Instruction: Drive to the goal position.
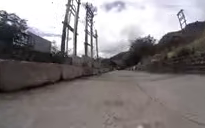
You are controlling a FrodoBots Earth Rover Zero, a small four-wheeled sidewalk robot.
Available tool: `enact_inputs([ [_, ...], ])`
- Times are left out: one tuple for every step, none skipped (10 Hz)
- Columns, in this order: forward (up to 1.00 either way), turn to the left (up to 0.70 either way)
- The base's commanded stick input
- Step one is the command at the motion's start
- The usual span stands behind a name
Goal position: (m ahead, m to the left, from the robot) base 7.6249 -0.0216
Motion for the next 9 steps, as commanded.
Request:
enact_inputs([
  [1.0,0.0],
  [1.0,0.0],
  [1.0,0.0],
  [1.0,0.0],
  [1.0,0.0],
  [1.0,-0.4],
  [1.0,-0.4],
  [1.0,-0.4],
  [1.0,-0.4],
])
